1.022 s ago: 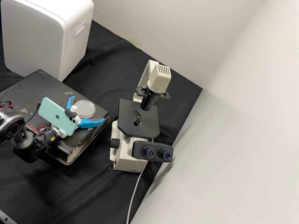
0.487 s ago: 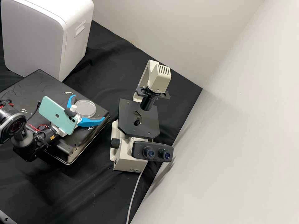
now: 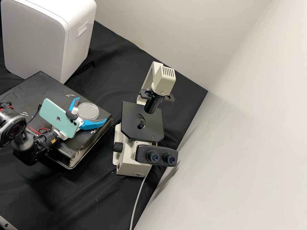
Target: Place the petri dish on the microscope
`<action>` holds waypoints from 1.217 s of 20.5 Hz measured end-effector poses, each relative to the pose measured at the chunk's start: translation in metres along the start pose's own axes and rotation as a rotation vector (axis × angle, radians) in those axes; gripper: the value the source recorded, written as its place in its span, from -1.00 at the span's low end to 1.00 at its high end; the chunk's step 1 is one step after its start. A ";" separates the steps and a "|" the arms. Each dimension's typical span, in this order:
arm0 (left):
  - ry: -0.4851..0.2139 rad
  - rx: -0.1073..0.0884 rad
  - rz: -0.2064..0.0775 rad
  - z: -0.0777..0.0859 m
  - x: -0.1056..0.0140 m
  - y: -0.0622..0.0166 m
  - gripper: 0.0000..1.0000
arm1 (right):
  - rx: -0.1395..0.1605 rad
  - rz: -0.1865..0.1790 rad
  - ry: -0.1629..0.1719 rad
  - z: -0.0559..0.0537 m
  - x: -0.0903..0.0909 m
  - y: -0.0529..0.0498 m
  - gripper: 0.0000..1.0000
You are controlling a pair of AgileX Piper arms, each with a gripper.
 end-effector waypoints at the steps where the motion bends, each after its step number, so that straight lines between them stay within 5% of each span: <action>1: -0.001 0.000 0.000 0.000 0.000 0.0000 1.00 | 0.000 0.000 0.000 0.000 0.000 0.000 -1.00; 10: -0.003 0.000 -0.001 0.000 0.000 -0.0001 1.00 | 0.000 0.000 0.000 0.000 0.000 0.000 -1.00; 19: -0.009 0.000 -0.002 0.002 0.000 -0.0003 1.00 | 0.045 0.000 0.000 0.000 0.000 0.000 -1.00; 25: -0.009 0.000 -0.002 0.002 0.000 -0.0003 1.00 | 0.045 0.000 0.000 0.000 0.000 0.000 -1.00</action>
